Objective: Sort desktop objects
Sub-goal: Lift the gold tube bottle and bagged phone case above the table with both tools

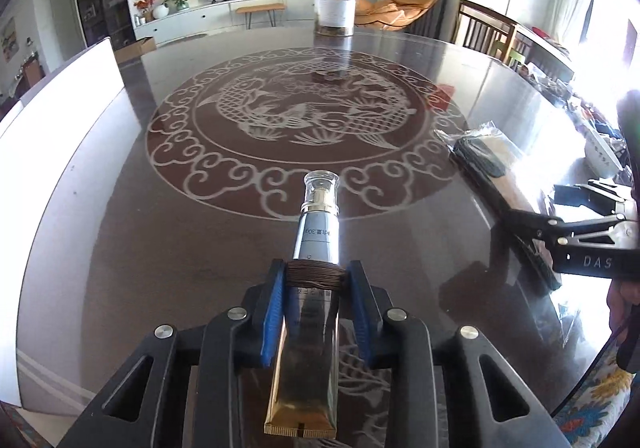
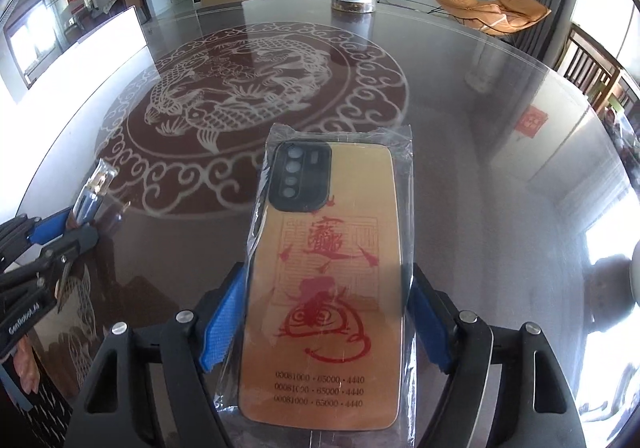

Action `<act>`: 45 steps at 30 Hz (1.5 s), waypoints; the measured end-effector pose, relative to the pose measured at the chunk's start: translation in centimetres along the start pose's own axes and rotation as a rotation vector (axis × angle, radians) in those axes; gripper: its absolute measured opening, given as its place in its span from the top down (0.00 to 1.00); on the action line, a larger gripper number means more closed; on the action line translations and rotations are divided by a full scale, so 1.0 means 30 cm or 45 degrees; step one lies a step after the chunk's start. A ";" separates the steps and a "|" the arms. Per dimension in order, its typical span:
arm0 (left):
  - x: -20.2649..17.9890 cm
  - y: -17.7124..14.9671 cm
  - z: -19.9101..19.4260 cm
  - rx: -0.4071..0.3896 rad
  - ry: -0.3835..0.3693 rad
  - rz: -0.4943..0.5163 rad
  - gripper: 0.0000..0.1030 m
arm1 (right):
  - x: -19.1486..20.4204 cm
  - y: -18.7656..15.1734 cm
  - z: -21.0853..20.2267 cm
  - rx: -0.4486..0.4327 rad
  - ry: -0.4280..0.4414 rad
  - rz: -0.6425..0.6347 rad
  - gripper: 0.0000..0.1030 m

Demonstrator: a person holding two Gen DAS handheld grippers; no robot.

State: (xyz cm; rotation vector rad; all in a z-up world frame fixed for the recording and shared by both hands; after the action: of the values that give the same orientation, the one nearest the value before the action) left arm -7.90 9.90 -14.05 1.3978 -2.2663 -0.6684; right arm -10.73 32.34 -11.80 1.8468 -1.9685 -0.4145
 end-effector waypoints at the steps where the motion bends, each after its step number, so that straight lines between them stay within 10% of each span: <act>1: -0.013 -0.002 -0.003 0.003 -0.016 0.000 0.71 | -0.012 -0.019 -0.012 0.005 -0.004 0.002 0.26; 19: -0.219 -0.033 -0.048 0.075 -0.123 0.118 0.71 | -0.125 -0.155 -0.100 0.189 -0.034 -0.004 0.23; 27: -0.210 -0.055 -0.095 0.040 -0.312 0.018 0.72 | -0.115 -0.153 -0.166 0.159 0.003 -0.033 0.27; 45: 0.015 0.036 -0.306 -0.111 -0.157 -0.110 0.72 | 0.045 -0.030 -0.315 0.020 0.132 -0.096 0.27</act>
State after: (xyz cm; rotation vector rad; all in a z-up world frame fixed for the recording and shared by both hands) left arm -3.74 8.17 -5.97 1.4557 -2.2498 -0.8939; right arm -5.42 31.51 -3.87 1.9173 -1.8434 -0.3203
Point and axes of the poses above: each gripper's, at about its wrist camera, not at the fingertips, and z roughly the way its jaws point, x to its left, y to its top, the point moved 8 cm from there along z, roughly the way its jaws point, and after that the axes turned 12 degrees about z, right-handed, at the moved point
